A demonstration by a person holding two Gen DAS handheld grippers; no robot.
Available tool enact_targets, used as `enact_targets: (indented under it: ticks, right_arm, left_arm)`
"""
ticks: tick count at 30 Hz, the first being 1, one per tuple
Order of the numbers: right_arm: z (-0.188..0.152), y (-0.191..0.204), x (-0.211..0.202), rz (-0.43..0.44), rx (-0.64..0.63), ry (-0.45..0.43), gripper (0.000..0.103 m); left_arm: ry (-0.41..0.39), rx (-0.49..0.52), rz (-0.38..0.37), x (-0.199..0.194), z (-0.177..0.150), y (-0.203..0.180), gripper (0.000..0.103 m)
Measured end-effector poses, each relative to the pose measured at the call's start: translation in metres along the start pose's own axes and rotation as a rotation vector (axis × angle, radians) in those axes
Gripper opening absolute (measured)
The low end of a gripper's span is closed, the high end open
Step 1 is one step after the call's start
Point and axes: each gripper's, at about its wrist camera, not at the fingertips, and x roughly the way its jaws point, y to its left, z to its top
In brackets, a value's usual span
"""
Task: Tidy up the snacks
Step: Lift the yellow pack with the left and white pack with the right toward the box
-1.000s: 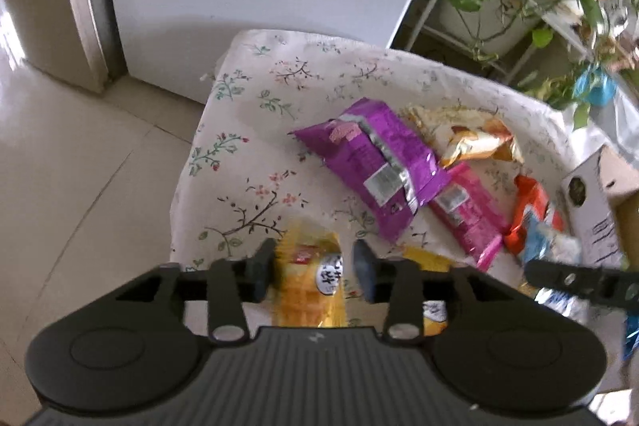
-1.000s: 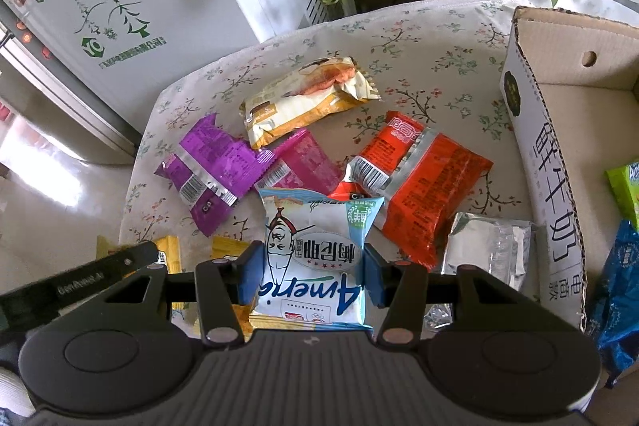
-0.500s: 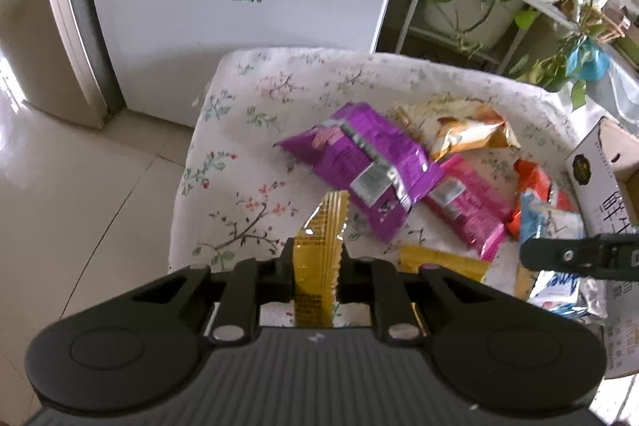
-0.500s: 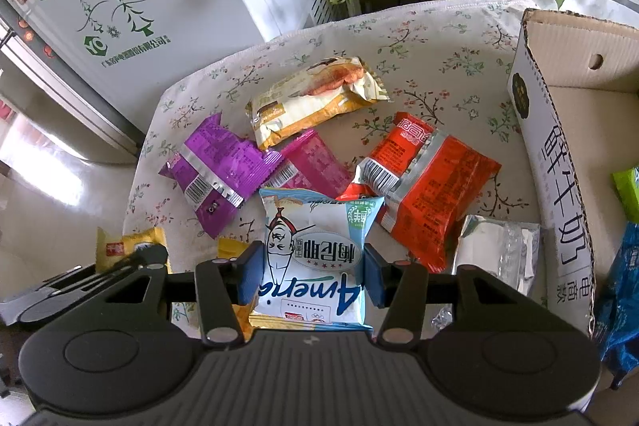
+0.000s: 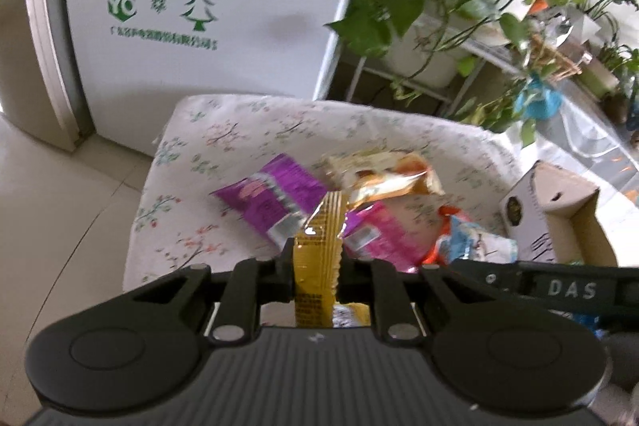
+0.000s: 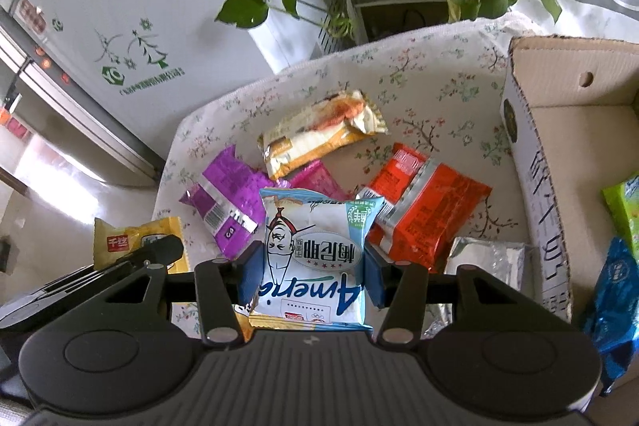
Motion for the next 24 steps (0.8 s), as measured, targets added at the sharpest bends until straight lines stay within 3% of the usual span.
enact_targets:
  ticks: [12, 24]
  right_arm:
    - [0.01, -0.029, -0.04, 0.002, 0.046, -0.103, 0.058]
    - [0.021, -0.083, -0.088, -0.064, 0.147, -0.234, 0.058]
  left_arm:
    - [-0.039, 0.034, -0.095, -0.011, 0.007, -0.046, 0.015]
    - [-0.039, 0.089, -0.255, -0.016, 0.002, -0.103, 0.015]
